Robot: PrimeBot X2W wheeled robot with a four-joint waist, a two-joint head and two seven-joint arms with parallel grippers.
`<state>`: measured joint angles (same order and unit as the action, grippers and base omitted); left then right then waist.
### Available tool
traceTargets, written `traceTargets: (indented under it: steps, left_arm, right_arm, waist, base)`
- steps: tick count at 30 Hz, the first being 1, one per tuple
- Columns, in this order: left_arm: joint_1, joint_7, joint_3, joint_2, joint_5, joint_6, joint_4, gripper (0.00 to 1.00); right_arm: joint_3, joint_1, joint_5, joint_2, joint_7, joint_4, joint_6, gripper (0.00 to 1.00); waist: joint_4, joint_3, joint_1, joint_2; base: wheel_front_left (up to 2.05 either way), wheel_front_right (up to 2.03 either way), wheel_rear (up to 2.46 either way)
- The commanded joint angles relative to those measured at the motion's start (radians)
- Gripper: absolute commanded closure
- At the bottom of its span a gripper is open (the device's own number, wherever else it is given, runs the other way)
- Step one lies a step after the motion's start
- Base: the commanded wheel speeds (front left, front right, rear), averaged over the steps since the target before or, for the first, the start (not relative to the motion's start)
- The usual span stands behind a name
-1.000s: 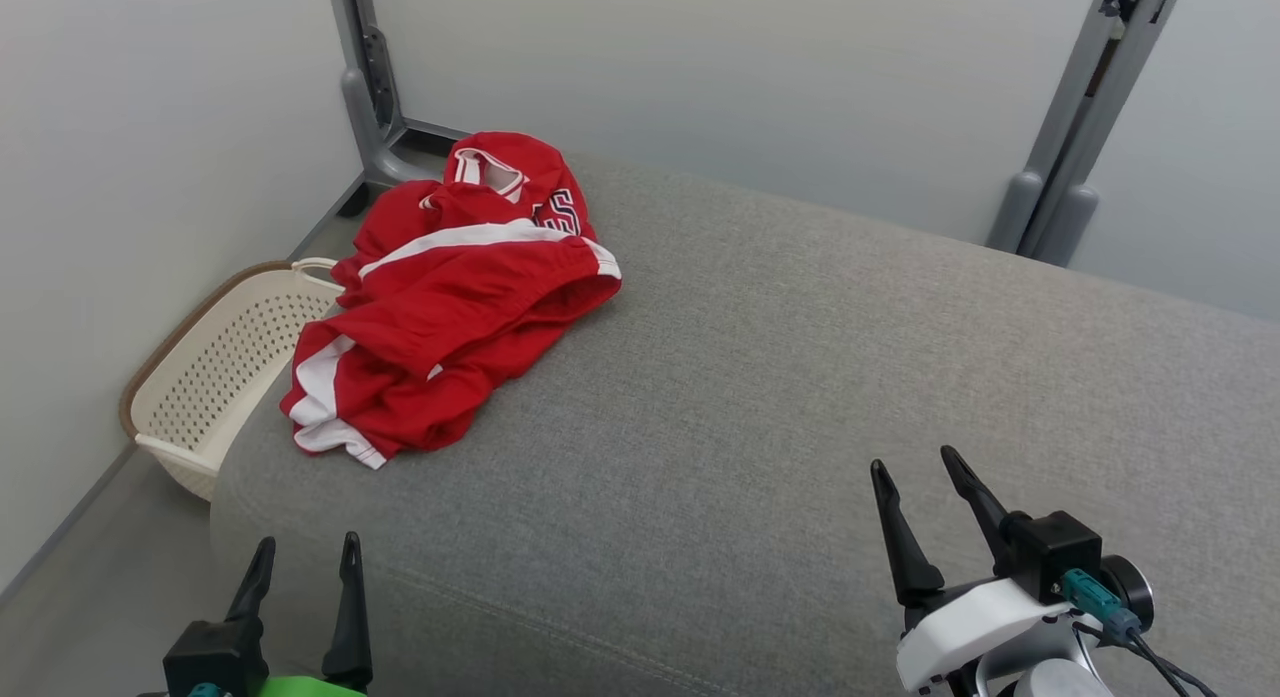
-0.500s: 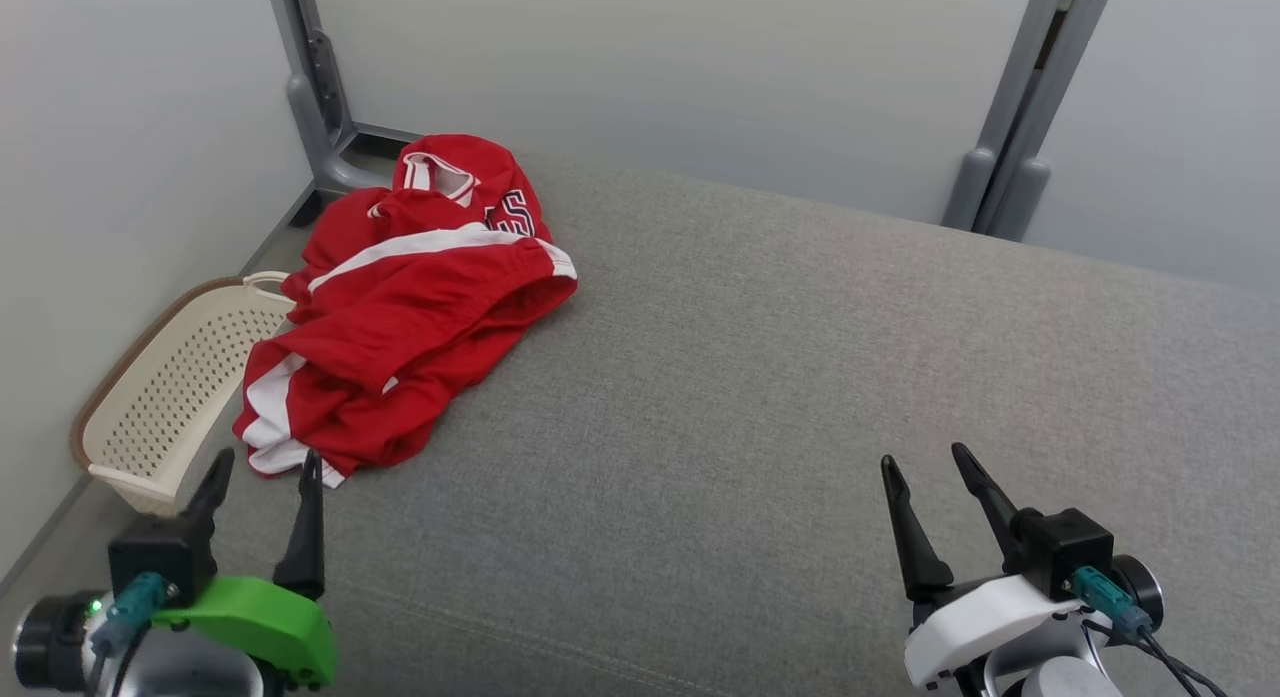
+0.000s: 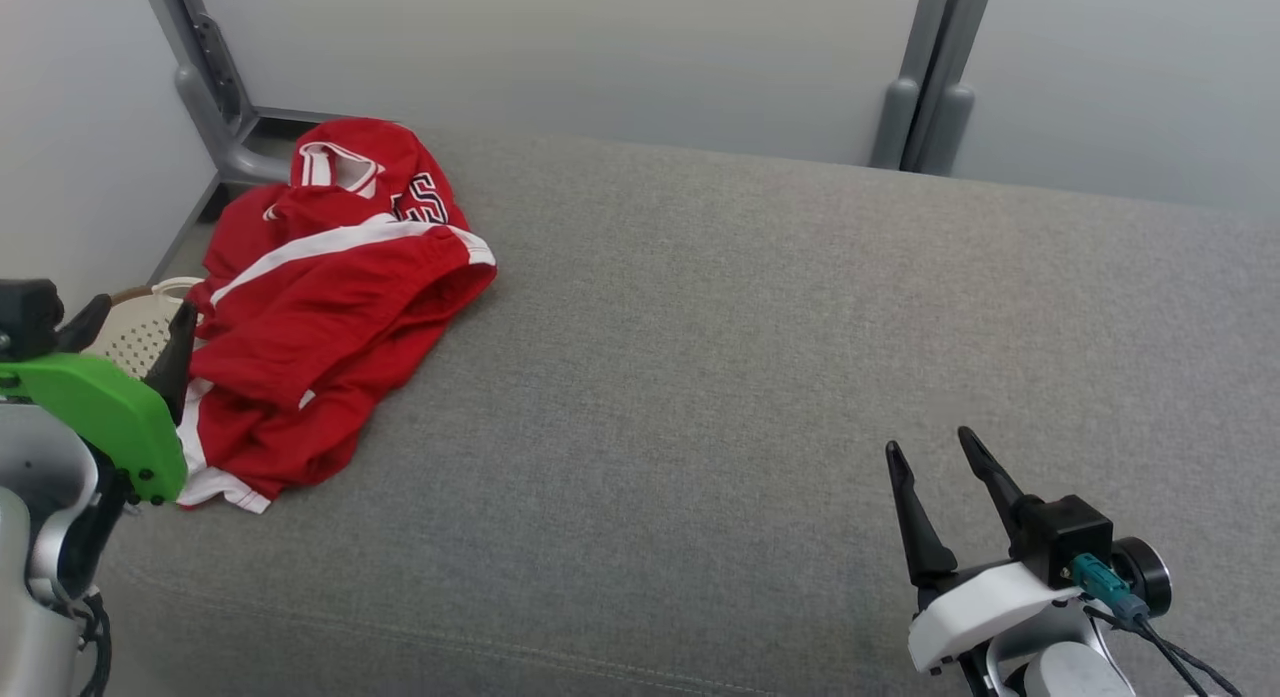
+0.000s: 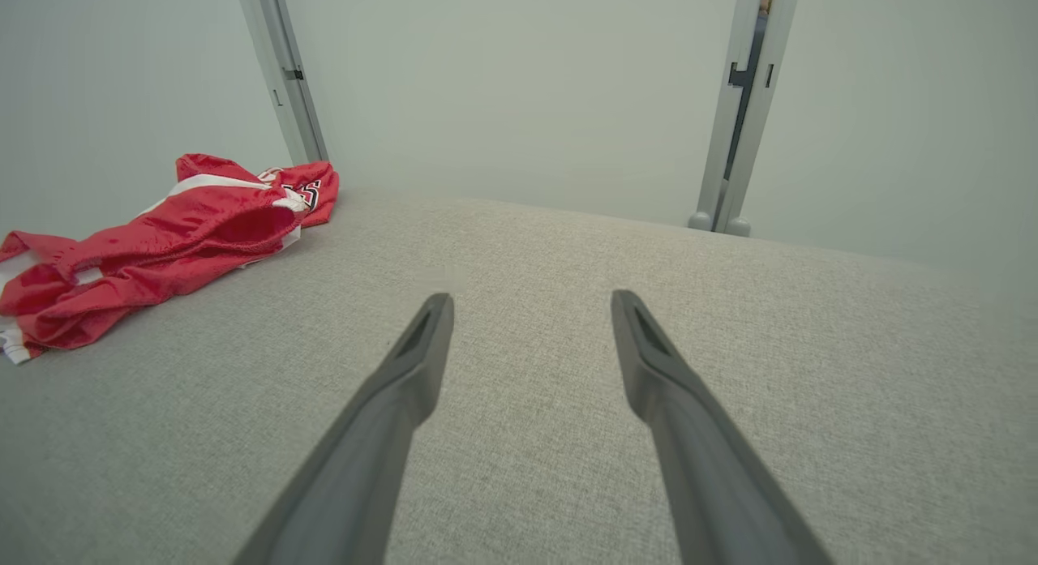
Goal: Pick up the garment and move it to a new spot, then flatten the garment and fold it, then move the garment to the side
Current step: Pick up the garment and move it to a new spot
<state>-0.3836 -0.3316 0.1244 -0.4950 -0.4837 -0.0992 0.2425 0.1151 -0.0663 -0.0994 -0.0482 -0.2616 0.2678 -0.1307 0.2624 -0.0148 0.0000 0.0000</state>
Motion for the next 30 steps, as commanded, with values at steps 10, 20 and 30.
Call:
traceTargets:
  steps: [10,20,30]
  left_arm:
    - [-0.149,-0.097,0.071,-0.084,-0.021,-0.026,0.173,0.00]
    - [-0.195,-0.102,0.107,-0.098,-0.059,-0.029,0.262,0.00]
    - [-0.201,-0.102,0.155,-0.114,-0.120,-0.031,0.294,0.00]
  right_arm:
    - [-0.025,-0.055,0.071,-0.004,0.032,-0.052,0.000,0.00]
    - [-0.023,-0.083,0.094,-0.007,0.040,-0.080,0.000,0.00]
    - [-0.014,-0.110,0.098,-0.025,0.050,-0.108,0.000,0.00]
  waist:
    - [-0.110,0.191,0.0000,0.0000]
    - [-0.126,0.292,0.0000,0.0000]
    - [-0.133,0.368,0.0000,0.0000]
  base:
    - [0.00,0.00,0.00]
    - [0.00,0.00,0.00]
    - [0.00,0.00,0.00]
